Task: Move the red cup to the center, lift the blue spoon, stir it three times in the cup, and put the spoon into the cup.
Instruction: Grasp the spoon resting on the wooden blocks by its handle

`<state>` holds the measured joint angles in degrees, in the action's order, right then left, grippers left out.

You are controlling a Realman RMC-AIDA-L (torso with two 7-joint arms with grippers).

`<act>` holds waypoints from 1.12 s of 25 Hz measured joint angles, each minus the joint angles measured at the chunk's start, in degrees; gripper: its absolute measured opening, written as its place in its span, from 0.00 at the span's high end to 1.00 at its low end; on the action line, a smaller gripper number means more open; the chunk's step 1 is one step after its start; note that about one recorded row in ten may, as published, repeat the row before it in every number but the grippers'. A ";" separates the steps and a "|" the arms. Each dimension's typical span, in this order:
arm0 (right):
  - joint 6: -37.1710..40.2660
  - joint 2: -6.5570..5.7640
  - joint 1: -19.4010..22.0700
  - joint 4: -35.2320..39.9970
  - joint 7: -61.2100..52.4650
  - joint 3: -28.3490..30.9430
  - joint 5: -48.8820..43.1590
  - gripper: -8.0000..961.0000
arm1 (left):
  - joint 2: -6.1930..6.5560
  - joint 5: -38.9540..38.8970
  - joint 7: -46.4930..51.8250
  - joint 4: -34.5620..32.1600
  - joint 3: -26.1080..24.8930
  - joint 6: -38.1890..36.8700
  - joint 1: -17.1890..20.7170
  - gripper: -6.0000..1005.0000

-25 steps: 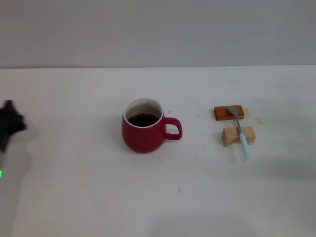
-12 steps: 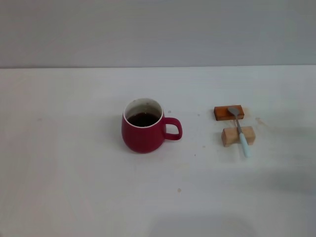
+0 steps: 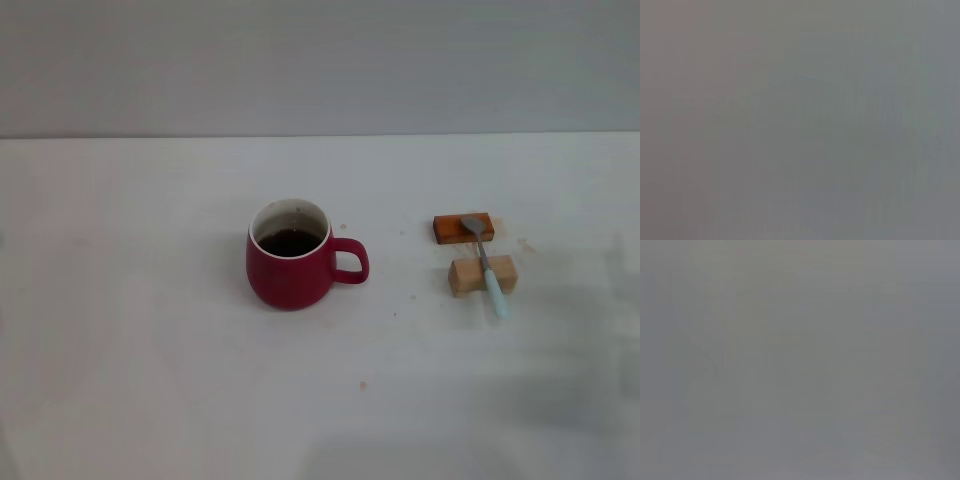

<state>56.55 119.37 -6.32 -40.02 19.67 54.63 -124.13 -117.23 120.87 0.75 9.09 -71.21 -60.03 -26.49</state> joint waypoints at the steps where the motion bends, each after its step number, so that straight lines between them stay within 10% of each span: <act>1: 0.00 0.00 0.00 0.00 0.00 0.00 0.00 0.27 | 0.00 0.00 0.00 0.00 0.00 0.00 0.00 0.91; 13: -0.21 -0.37 8.58 -18.23 21.72 -16.11 12.38 0.27 | 1.31 0.52 -0.15 -0.78 -0.51 2.39 -1.15 0.28; 28: -6.34 -0.83 10.67 -20.76 22.00 -23.07 15.51 0.27 | 1.94 0.51 -0.22 -0.84 -0.86 1.03 -0.48 0.14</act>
<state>50.21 118.54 4.35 -60.78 41.66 31.56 -108.62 -115.29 121.38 0.54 8.26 -72.07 -59.00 -26.97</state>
